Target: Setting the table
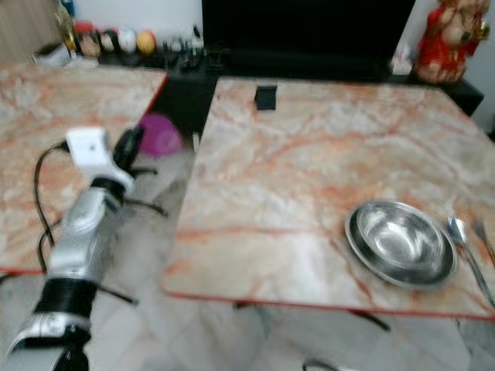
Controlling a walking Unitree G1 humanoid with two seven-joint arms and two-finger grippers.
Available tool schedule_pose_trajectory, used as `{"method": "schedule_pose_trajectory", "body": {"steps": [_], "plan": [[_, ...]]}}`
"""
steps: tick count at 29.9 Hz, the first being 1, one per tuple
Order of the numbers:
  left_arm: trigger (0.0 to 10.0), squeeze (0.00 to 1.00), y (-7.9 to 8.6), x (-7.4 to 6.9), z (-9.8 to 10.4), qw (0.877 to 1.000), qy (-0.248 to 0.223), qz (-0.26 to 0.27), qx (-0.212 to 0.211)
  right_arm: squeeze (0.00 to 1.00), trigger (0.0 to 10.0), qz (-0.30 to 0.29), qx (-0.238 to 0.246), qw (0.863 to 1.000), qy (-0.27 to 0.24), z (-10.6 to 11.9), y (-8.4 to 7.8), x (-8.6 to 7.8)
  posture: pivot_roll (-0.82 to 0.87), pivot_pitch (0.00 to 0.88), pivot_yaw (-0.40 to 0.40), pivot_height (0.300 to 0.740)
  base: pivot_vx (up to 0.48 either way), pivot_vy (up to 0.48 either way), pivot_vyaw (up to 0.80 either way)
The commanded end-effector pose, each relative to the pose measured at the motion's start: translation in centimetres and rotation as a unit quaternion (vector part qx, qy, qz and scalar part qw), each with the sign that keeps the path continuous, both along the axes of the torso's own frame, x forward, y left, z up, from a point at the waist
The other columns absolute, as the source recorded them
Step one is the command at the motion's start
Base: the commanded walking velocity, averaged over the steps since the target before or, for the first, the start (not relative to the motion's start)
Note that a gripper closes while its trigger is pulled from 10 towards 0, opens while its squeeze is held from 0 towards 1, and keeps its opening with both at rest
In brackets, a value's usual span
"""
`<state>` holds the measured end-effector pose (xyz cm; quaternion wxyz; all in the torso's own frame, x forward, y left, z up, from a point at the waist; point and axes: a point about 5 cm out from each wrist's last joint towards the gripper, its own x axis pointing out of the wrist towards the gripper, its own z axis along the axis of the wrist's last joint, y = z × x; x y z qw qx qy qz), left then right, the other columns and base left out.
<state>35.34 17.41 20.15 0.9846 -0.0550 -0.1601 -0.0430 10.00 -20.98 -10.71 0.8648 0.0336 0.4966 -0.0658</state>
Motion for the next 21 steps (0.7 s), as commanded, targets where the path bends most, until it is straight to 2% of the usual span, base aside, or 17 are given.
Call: {"method": "schedule_pose_trajectory", "body": {"steps": [1,16,21], "plan": [[10.0,0.0,-1.0,0.0,0.3,1.0,-0.007,-0.016,-0.005,0.0,10.0,-0.008,-0.011,1.0,0.0,0.1,-0.9,-0.4,-0.01,0.0,-0.017,0.736,0.0,-0.465,0.0],[10.0,0.0,0.0,0.4,0.5,1.0,-0.006,-0.006,0.007,0.0,10.0,-0.009,-0.01,1.0,0.001,0.1,-1.0,-0.4,-0.01,0.0,-0.019,0.736,0.0,-0.465,0.0],[10.0,0.0,1.0,0.7,0.1,0.999,0.017,-0.002,0.042,0.0,10.0,-0.007,-0.011,1.0,0.002,0.1,-1.0,-0.4,-0.01,0.0,-0.027,0.736,0.0,-0.437,0.0]]}}
